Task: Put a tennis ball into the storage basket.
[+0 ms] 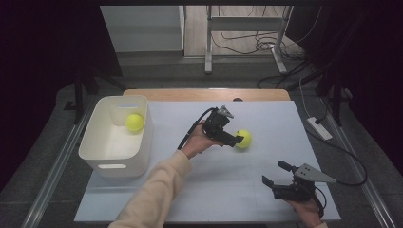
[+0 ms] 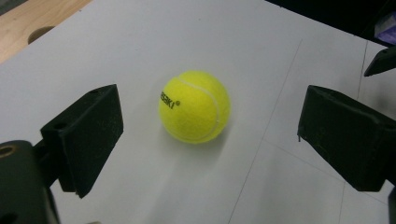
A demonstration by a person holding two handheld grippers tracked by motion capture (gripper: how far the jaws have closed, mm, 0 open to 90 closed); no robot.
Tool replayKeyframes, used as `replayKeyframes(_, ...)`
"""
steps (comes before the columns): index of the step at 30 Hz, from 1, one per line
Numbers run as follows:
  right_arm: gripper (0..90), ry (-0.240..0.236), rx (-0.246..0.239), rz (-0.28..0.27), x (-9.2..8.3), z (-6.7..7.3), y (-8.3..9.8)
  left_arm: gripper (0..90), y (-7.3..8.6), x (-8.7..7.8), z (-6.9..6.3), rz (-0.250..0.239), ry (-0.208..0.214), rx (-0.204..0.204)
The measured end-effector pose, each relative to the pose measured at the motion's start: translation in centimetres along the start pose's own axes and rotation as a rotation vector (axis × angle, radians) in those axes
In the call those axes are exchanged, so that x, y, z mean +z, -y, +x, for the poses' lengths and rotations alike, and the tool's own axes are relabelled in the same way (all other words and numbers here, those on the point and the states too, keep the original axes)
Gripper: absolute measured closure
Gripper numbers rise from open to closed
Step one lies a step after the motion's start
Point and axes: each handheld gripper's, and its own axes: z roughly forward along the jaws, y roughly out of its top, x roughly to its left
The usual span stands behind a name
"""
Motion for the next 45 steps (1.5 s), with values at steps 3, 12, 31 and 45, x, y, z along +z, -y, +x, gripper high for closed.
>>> replayKeyframes(3, 9.1, -0.002, 0.002, 0.001, 0.0, 0.0, 0.0, 7.3, 0.0, 0.2, 0.0, 0.0, 0.004, -0.004)
replayKeyframes(12, 9.1, -0.001, 0.001, 0.0, 0.0, 0.0, 0.0, 7.0, 0.0, 1.0, 0.2, 0.004, 0.011, -0.009)
replayKeyframes(31, 9.1, -0.001, 0.004, 0.001, 0.1, 0.0, 0.1, 7.1, 0.3, 2.9, 0.9, 0.026, 0.019, -0.033)
replayKeyframes(45, 9.1, -0.009, 0.003, 0.001, 0.2, -0.2, 0.0, 7.1, 0.1, 4.3, 1.1, 0.041, 0.026, -0.037)
